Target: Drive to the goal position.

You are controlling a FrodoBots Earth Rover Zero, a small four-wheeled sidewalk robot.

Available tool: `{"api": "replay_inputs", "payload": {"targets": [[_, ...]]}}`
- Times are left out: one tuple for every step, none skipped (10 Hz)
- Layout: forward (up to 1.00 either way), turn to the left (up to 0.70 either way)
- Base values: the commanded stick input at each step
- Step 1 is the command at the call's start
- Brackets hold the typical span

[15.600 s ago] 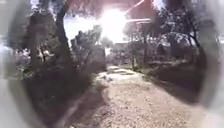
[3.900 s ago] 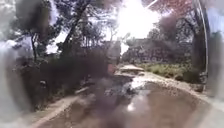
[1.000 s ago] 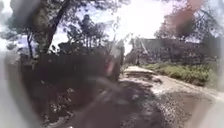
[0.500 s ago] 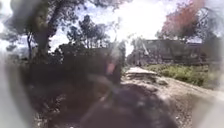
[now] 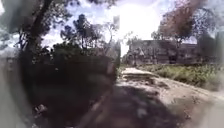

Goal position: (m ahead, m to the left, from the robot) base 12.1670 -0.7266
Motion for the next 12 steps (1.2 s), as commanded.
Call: {"api": "replay_inputs", "payload": {"targets": [[0.70,-0.35],[0.70,-0.35],[0.70,-0.35],[0.70,-0.35],[0.70,-0.30],[0.70,-0.22],[0.70,-0.15],[0.70,-0.08],[0.70,0.00],[0.70,0.00],[0.70,0.00],[0.70,0.00]]}}
